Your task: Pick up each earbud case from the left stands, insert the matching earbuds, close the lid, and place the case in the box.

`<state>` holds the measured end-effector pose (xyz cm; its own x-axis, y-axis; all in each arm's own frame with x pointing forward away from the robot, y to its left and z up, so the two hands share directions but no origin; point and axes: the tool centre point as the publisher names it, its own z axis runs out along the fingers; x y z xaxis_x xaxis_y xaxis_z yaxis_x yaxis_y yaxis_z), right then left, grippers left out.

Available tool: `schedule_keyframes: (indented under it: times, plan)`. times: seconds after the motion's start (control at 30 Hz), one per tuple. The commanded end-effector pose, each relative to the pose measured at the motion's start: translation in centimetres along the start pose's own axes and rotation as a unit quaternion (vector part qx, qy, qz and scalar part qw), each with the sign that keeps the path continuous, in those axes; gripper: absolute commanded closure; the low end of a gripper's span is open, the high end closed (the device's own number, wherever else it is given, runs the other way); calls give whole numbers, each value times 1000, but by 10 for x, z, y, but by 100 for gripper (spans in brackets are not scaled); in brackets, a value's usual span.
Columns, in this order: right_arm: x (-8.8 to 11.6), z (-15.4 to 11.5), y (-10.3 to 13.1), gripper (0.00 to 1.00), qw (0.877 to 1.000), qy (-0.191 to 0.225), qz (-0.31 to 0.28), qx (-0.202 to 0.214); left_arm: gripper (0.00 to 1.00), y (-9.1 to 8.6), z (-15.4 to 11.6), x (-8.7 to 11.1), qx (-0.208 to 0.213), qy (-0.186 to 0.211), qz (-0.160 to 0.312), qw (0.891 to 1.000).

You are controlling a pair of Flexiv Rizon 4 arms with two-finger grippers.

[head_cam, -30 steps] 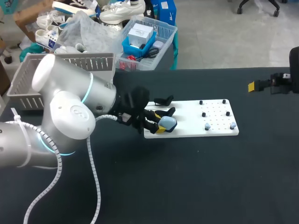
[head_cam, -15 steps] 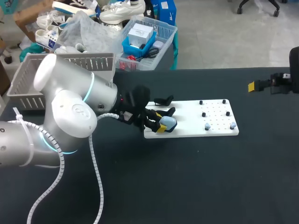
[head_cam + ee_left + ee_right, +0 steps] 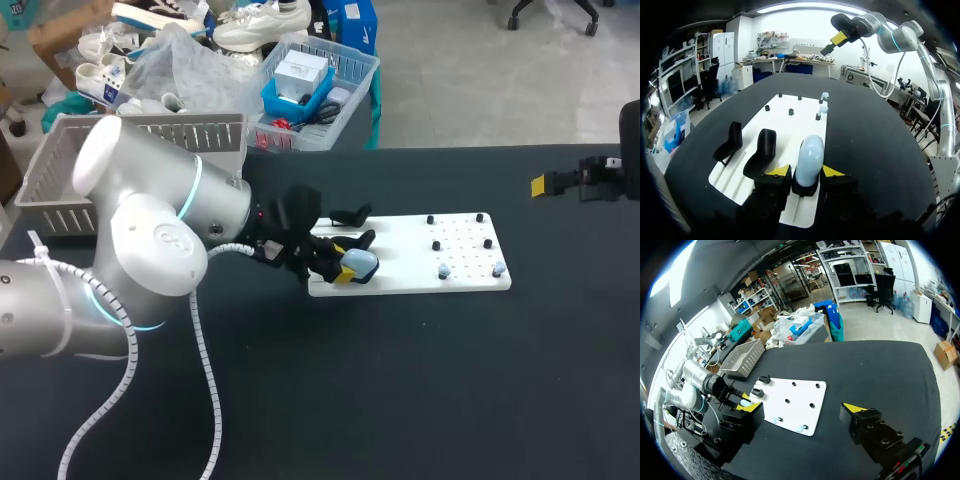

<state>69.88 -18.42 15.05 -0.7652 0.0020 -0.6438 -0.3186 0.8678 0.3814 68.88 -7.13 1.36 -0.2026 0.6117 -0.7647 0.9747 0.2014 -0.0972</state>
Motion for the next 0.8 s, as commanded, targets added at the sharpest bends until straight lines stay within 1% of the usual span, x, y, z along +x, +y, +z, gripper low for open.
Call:
schedule_keyframes:
  times: [0.03,0.17,0.27,0.33,0.37,0.47,0.57,0.6,0.63,0.67,0.8]
  plan:
    - [0,0,-1,0,1000,1,0,-2,62,2,1,0,1,1,0,1000]
    - [0,0,-1,0,1000,1,0,-2,63,2,1,-1,1,1,0,1000]
    - [0,0,-1,0,1000,1,0,-2,65,2,1,0,2,1,0,1000]
    - [0,0,-1,0,1000,1,0,-2,82,2,1,0,2,1,1,1000]
    - [0,0,-1,0,1000,1,0,-2,84,2,1,0,2,1,1,1000]
    - [0,0,-1,0,1000,1,0,-2,82,2,1,0,2,1,2,1000]
    - [0,0,-1,0,1000,1,0,-2,85,2,0,0,2,1,2,1000]
    - [0,0,-1,0,1000,1,0,-2,86,2,0,-1,2,0,2,1000]
    - [0,0,-1,0,1000,1,0,-2,96,2,0,-1,2,0,2,1000]
    - [0,0,-1,0,1000,1,0,-2,100,2,0,-1,1,0,2,1000]
    - [0,0,-1,0,1000,1,0,-2,100,3,-1,-2,0,-2,3,1000]
